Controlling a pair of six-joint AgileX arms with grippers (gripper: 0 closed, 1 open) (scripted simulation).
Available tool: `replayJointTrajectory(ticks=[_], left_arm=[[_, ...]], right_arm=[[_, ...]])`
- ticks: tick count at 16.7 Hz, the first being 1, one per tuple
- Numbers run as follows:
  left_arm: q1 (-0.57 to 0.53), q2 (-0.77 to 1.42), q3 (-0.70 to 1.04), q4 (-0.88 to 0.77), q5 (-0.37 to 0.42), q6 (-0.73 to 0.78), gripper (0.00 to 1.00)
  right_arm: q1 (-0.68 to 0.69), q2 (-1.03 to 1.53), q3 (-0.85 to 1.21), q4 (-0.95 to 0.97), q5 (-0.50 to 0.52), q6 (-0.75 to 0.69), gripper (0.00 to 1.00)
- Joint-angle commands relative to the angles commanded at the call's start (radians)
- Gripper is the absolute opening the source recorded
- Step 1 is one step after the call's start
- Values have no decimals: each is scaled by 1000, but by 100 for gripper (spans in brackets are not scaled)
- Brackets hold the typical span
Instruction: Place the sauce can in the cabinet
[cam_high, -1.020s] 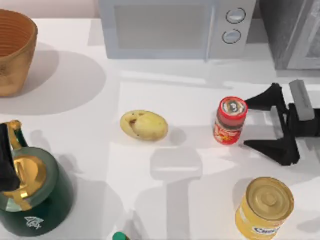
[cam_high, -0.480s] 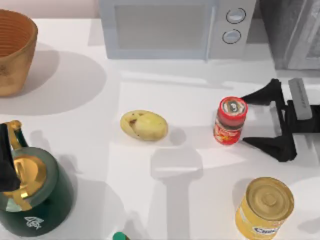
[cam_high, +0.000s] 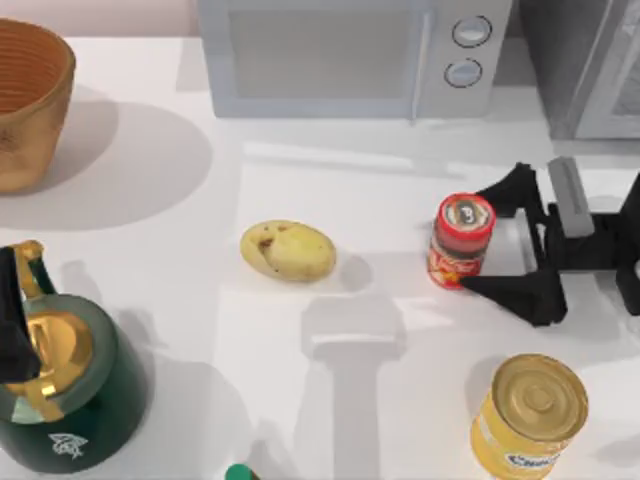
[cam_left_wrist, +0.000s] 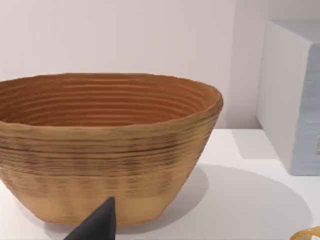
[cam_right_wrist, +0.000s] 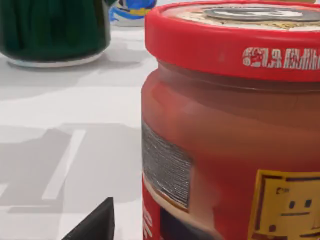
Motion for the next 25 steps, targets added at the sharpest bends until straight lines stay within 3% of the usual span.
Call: replayJointTrajectory(ticks=[4,9,22,25], left_arm=[[0,0,0,0,0,0,100],[0,0,0,0,0,0,100],[0,0,0,0,0,0,100],[0,0,0,0,0,0,100]], right_arm=[[70,0,-22,148,74,123,100],[78,-2,-23,159,82,132,100],[78,-2,-23,159,82,132,2],[78,-2,-23,159,82,132,0]])
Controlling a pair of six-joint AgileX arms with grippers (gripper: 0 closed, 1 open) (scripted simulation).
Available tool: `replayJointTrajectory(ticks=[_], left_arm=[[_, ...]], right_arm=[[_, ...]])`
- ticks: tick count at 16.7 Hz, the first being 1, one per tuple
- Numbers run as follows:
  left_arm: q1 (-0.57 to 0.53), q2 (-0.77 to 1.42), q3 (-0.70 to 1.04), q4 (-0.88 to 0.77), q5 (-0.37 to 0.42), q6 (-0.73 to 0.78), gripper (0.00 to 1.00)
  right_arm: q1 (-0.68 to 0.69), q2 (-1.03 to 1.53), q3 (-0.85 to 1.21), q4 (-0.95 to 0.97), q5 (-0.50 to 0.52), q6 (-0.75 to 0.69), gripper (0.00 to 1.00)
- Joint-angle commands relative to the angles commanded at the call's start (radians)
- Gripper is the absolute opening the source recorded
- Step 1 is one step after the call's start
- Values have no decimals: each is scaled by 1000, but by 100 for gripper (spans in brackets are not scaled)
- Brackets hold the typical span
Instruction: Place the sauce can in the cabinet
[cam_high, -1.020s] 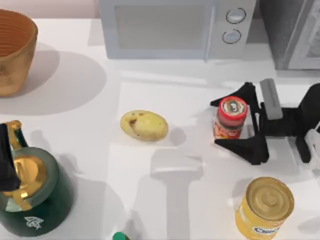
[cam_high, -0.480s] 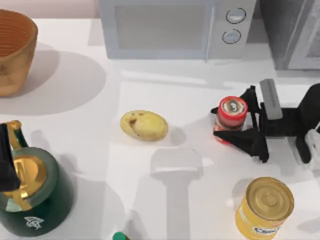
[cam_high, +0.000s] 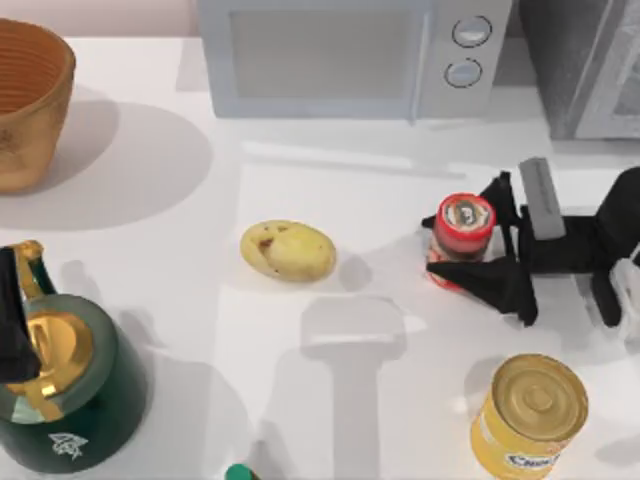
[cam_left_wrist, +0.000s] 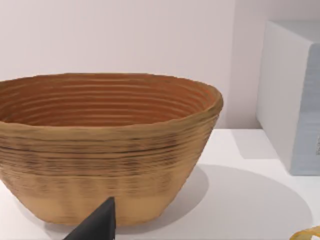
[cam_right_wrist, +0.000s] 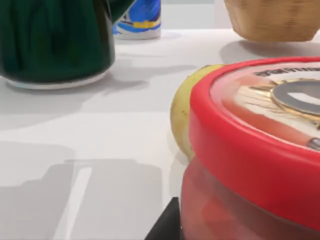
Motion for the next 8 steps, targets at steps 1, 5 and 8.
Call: replayJointTrajectory(ticks=[1,5,8], left_arm=[[0,0,0,0,0,0,100],[0,0,0,0,0,0,100],[0,0,0,0,0,0,100]], right_arm=[[0,0,0,0,0,0,0],[0,0,0,0,0,0,0],[-4,-9,-3,-11,0,3,0]])
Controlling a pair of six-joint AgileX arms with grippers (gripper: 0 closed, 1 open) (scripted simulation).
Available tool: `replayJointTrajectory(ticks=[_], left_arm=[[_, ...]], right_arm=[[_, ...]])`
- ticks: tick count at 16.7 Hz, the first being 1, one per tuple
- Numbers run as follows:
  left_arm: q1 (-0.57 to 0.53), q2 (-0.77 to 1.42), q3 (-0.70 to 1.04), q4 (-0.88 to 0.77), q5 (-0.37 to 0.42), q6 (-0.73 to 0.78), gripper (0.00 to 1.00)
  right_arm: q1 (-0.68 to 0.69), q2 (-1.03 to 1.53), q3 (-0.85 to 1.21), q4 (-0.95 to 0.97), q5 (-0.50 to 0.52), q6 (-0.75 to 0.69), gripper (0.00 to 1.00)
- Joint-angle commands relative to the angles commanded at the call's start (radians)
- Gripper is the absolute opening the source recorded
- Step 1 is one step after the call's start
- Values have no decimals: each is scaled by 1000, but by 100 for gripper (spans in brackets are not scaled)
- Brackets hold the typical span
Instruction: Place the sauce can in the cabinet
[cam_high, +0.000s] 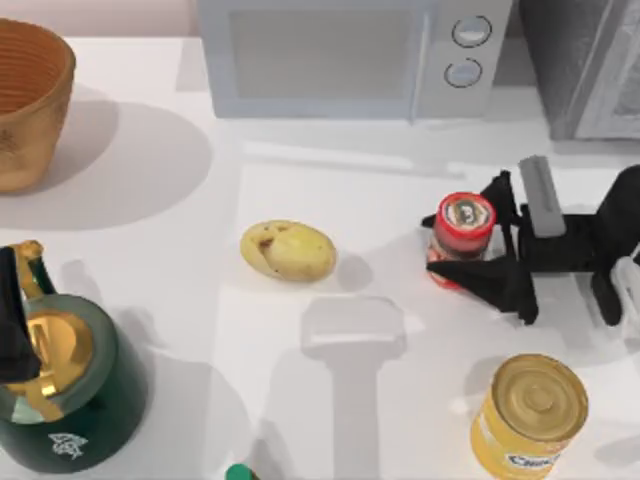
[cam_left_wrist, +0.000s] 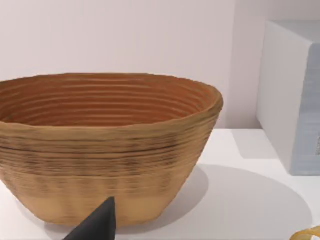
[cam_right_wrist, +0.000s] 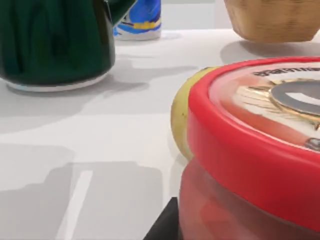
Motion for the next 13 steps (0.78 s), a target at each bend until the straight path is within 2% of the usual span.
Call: replayJointTrajectory(ticks=[8,13], left_arm=[[0,0,0,0,0,0,100],[0,0,0,0,0,0,100]], right_arm=[[-16,-272,-27,-196,36,23,0],[-7,-466,-31,-335,13,21,0]])
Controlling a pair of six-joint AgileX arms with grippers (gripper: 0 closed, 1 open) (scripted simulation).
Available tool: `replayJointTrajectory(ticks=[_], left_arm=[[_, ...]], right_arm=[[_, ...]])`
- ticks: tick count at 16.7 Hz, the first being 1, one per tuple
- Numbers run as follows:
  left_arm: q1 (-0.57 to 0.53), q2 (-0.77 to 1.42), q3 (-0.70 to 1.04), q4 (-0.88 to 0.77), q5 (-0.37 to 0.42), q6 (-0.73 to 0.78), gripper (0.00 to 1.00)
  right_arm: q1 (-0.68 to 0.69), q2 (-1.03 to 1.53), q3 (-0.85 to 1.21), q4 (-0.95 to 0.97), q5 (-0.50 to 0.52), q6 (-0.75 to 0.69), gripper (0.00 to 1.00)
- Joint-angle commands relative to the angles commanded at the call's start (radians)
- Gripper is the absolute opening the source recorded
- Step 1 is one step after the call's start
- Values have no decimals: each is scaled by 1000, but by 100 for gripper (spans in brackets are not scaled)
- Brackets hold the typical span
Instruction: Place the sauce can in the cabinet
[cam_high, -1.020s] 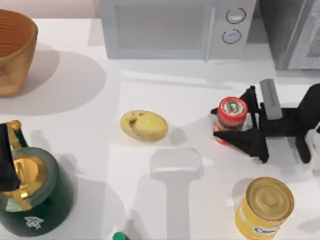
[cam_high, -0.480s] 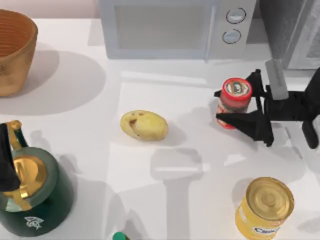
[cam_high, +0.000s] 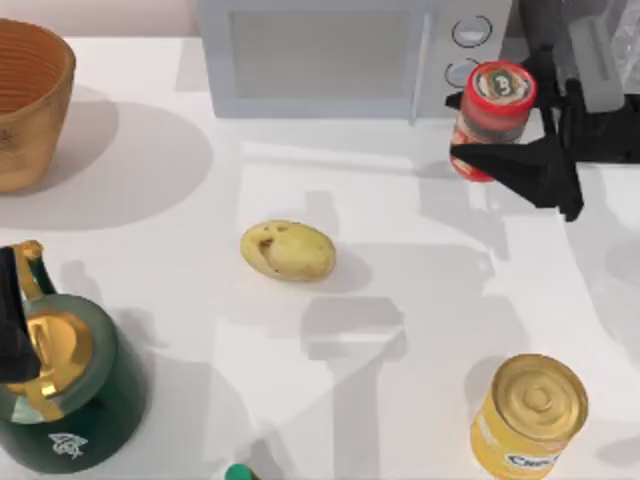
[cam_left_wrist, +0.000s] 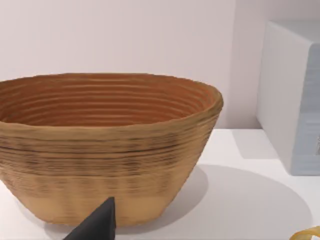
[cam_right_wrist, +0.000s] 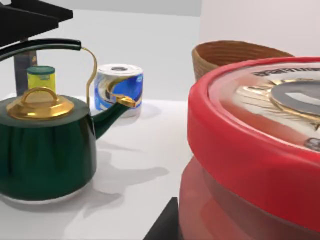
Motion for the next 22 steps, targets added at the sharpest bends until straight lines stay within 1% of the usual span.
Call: replayJointTrajectory(ticks=[3,8,10,12,14,19,22], left_arm=[[0,0,0,0,0,0,100],[0,0,0,0,0,0,100],[0,0,0,0,0,0,100],[0,0,0,0,0,0,100],[0,0,0,0,0,0,100],[0,0,0,0,0,0,100],[0,0,0,0,0,0,100]], right_arm=[[9,-35,-24,-57,-16,19,0],[5,-32,-23,-58,-17,23,0],[-8,-60,-45,-83,12,25,0],[-29,-126,-93,-138,78,25,0],[-48,-230,-155,-215,177,22,0],[-63,-597,-331,-425,429,-8,0],[-62,-822,-428,-544,561,-35,0]])
